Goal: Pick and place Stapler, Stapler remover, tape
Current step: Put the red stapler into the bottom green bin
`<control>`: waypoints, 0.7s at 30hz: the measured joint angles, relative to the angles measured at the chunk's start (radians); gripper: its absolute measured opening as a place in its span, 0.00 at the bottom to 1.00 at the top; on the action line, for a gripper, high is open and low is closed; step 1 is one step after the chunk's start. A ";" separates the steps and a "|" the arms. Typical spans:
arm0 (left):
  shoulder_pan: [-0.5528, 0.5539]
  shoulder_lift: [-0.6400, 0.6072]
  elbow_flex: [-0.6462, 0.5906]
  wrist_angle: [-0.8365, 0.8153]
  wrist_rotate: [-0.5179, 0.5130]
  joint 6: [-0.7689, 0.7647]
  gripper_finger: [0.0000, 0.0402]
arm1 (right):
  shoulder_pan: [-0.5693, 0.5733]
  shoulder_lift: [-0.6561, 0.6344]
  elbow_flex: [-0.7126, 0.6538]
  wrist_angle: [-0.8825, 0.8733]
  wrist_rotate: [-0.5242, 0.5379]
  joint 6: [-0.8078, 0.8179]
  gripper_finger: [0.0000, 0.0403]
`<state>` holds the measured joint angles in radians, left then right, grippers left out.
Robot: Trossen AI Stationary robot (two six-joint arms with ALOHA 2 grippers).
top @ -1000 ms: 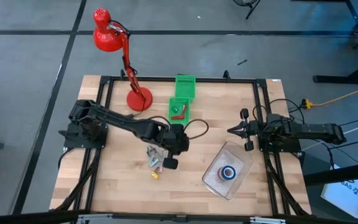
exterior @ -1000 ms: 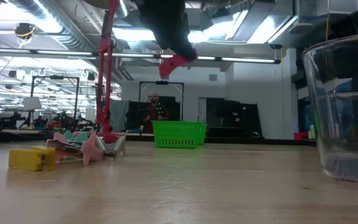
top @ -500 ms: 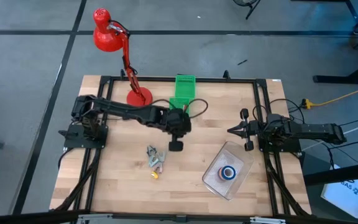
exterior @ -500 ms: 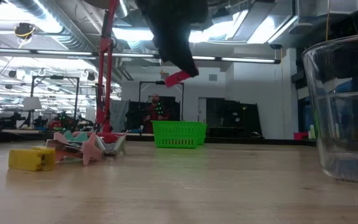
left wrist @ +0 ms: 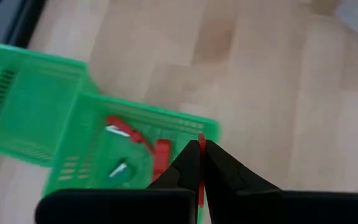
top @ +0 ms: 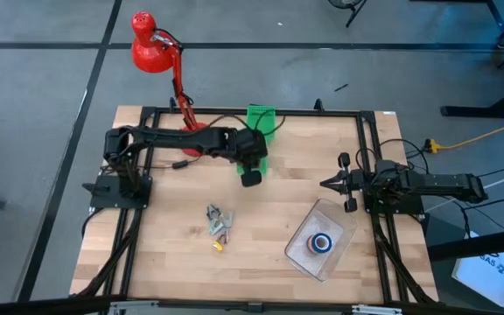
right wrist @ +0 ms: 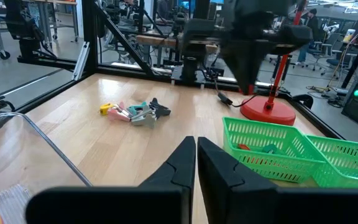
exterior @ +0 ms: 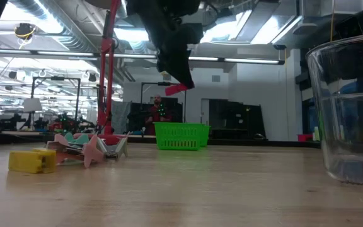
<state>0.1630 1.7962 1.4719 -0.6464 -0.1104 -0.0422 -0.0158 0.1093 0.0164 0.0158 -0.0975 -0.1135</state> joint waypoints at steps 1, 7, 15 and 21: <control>0.011 0.000 0.000 0.000 0.001 0.000 0.01 | 0.000 0.000 0.000 0.000 0.000 0.000 0.05; 0.081 0.000 0.000 0.025 0.026 0.001 0.01 | 0.000 0.000 0.000 0.000 0.000 0.000 0.05; 0.152 0.064 -0.010 0.116 0.078 -0.086 0.02 | 0.000 0.000 0.000 0.000 0.000 0.000 0.05; 0.183 0.105 -0.010 0.134 0.081 -0.178 0.04 | 0.000 0.000 0.000 0.000 0.000 0.000 0.05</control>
<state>0.3465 1.9009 1.4620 -0.5125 -0.0295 -0.2205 -0.0154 0.1091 0.0164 0.0162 -0.0978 -0.1135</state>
